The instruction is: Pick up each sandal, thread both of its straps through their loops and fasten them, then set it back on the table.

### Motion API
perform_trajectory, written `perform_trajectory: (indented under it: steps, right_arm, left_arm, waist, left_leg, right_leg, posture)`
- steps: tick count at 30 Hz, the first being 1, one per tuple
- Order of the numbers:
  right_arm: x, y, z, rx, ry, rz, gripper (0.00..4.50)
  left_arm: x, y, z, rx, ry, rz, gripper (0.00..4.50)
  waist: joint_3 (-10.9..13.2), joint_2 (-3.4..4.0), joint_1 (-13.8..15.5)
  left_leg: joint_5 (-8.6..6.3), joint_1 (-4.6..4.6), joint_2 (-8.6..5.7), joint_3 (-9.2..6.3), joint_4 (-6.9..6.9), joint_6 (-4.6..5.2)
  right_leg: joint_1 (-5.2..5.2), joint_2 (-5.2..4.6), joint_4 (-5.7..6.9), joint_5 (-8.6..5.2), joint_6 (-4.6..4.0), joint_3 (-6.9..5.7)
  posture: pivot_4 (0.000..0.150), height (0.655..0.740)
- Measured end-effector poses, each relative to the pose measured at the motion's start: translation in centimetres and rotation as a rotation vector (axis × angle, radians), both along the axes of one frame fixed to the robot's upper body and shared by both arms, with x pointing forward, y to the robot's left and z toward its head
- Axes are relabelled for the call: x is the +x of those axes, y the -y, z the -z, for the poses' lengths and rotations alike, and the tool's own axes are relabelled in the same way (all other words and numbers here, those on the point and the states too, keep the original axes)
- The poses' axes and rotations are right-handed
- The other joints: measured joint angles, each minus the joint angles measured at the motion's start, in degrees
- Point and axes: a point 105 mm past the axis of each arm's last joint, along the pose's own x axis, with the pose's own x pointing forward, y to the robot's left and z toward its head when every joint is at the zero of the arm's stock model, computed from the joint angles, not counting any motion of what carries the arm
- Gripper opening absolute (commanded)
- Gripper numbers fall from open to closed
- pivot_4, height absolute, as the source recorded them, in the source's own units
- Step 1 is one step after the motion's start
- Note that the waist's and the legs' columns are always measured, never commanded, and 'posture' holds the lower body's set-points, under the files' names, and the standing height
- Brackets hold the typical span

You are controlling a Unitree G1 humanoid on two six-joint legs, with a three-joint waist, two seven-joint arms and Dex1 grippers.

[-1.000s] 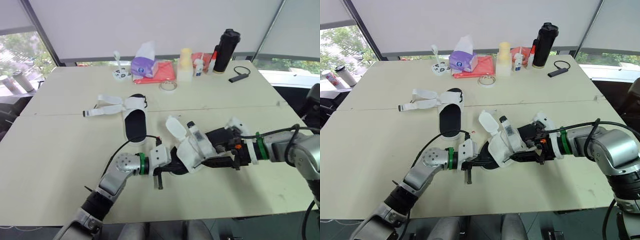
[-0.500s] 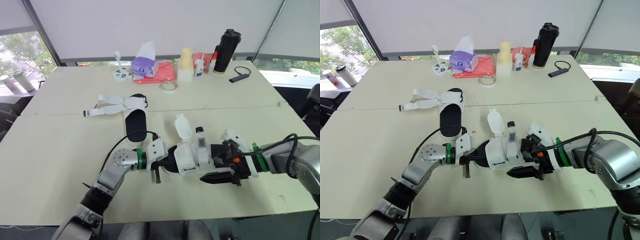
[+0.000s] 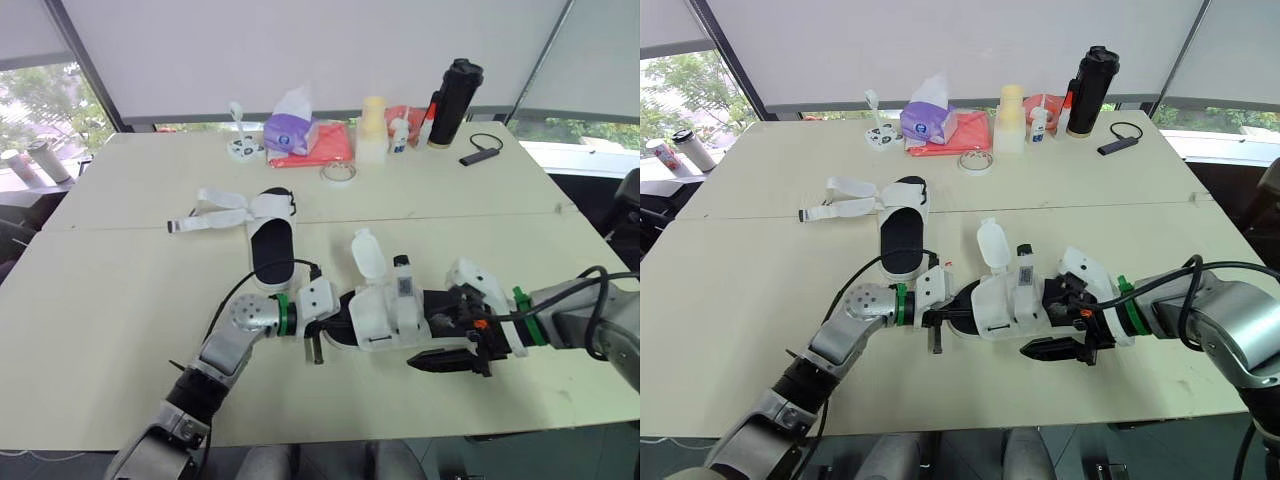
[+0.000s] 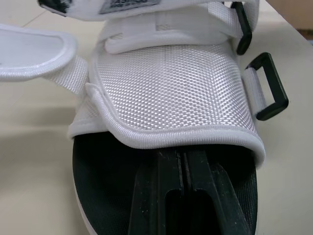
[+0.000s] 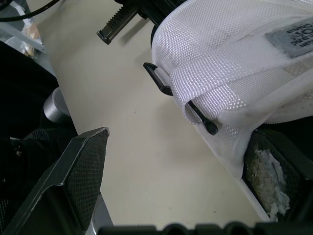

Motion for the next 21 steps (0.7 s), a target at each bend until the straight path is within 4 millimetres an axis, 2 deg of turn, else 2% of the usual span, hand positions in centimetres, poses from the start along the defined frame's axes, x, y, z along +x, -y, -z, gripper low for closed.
perform_trajectory:
  steps: [8, 11, 13, 14, 17, 19, 21]
  right_arm:
    - [0.1, 0.1, -0.1, -0.009, 0.014, 0.0, 4.42]
    - [0.4, 1.1, -0.6, -0.052, 0.036, 0.019, 4.42]
    - [0.9, 2.0, -2.1, -0.065, 0.072, 0.035, 4.42]
    - [1.5, 2.4, -3.5, -0.068, 0.118, 0.051, 4.42]
    - [3.0, 2.2, -6.9, -0.019, 0.223, 0.063, 4.42]
    - [3.8, 1.6, -7.7, 0.027, 0.233, 0.063, 4.42]
    - [4.5, 1.1, -7.5, 0.052, 0.201, 0.068, 4.42]
  left_arm:
    - [-0.4, -0.2, -0.5, 0.174, 0.167, 0.058, 0.0]
    - [-0.5, -0.1, -0.4, 0.196, 0.187, 0.055, 0.0]
    - [-0.5, 0.0, -0.4, 0.204, 0.19, 0.057, 0.0]
    - [-0.4, -0.1, -0.3, 0.209, 0.191, 0.058, 0.0]
    - [-0.4, -0.1, -0.3, 0.214, 0.191, 0.058, 0.0]
    - [-0.5, -0.1, -0.3, 0.211, 0.189, 0.057, 0.0]
    - [-0.5, 0.0, -0.3, 0.206, 0.189, 0.056, 0.0]
  waist:
    - [0.0, 0.0, 0.0]
    - [0.0, 0.0, 0.0]
    - [0.0, 0.03, 0.0]
    - [0.0, 0.04, -0.1]
    - [0.0, 0.02, -0.2]
    - [-0.1, 0.0, -0.1]
    - [-0.1, 0.0, 0.0]
  left_leg:
    - [0.0, 0.02, 0.03, 0.0, -0.02, 0.0]
    - [0.0, 0.03, 0.03, 0.0, -0.01, -0.01]
    - [-0.01, 0.02, 0.03, 0.03, 0.0, -0.01]
    - [-0.01, 0.05, 0.04, 0.03, 0.0, -0.02]
    - [-0.02, 0.1, 0.07, 0.03, -0.01, -0.03]
    - [-0.02, 0.09, 0.07, 0.02, -0.01, -0.03]
    - [-0.01, 0.06, 0.05, 0.01, -0.02, -0.02]
  right_leg:
    - [0.01, 0.0, -0.02, 0.0, 0.0, 0.0]
    - [0.03, 0.0, -0.02, 0.0, 0.0, 0.0]
    - [0.02, 0.0, -0.02, 0.0, -0.01, 0.01]
    - [0.04, 0.0, -0.03, 0.0, -0.01, 0.02]
    - [0.08, 0.0, -0.03, 0.0, -0.01, 0.0]
    - [0.09, 0.0, -0.05, -0.01, -0.02, 0.0]
    - [0.07, -0.01, -0.07, 0.0, -0.02, 0.01]
  posture:
    - [0.15, 0.7296]
    - [0.15, 0.7296]
    - [0.15, 0.7296]
    - [0.15, 0.7296]
    - [0.15, 0.7296]
    - [0.15, 0.7296]
    - [0.15, 0.7296]
